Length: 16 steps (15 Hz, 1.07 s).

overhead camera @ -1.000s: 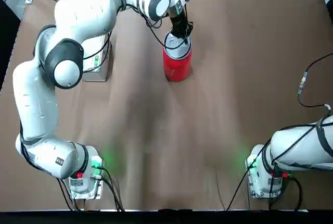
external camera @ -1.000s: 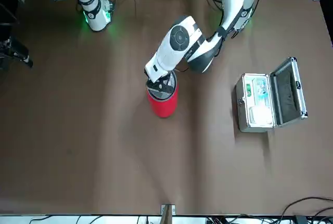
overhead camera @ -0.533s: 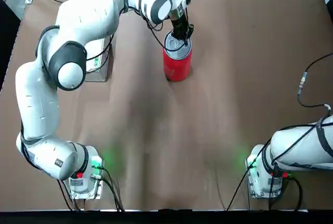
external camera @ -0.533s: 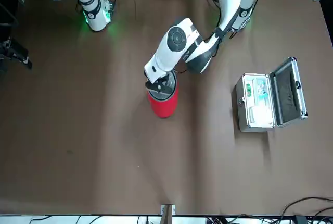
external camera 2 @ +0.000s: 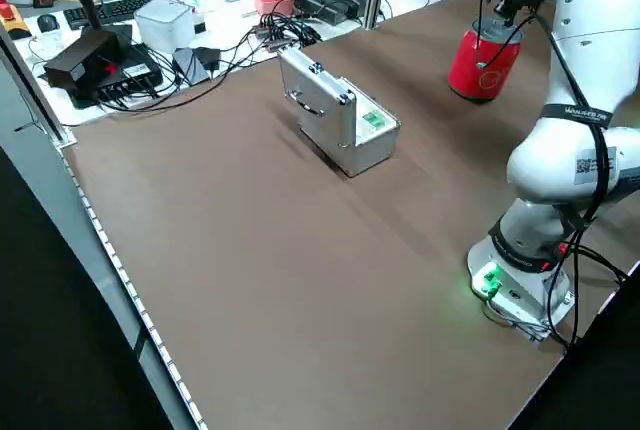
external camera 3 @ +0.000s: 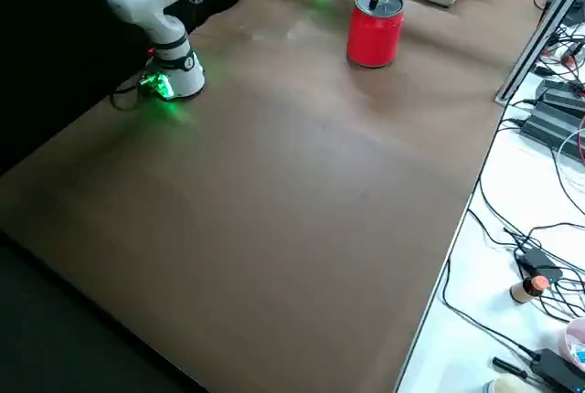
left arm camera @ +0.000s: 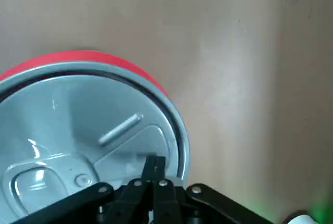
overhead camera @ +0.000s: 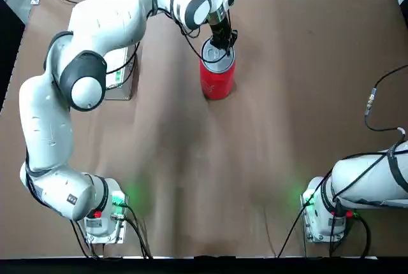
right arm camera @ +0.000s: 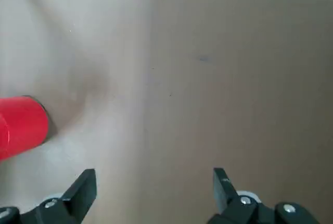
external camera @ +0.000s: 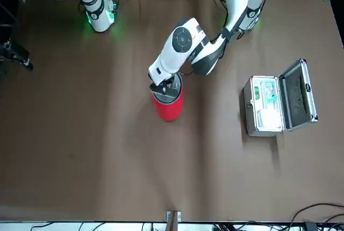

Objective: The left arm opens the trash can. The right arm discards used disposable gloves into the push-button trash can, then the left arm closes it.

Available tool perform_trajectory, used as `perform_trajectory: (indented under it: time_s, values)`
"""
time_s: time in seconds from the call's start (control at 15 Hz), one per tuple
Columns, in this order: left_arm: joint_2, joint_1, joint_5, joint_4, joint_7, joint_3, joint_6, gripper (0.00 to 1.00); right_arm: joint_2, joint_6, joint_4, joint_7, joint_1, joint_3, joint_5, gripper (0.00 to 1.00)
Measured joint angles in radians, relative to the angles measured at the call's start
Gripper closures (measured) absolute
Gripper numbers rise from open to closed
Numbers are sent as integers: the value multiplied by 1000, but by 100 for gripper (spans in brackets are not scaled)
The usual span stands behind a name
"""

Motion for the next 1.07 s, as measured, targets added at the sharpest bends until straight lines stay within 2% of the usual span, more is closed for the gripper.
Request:
perform_trajectory:
  time_s: [1.07]
  values:
    - [8, -4, 4, 4, 0, 2, 1, 97, 0, 0, 0, 0, 1, 1, 0, 1]
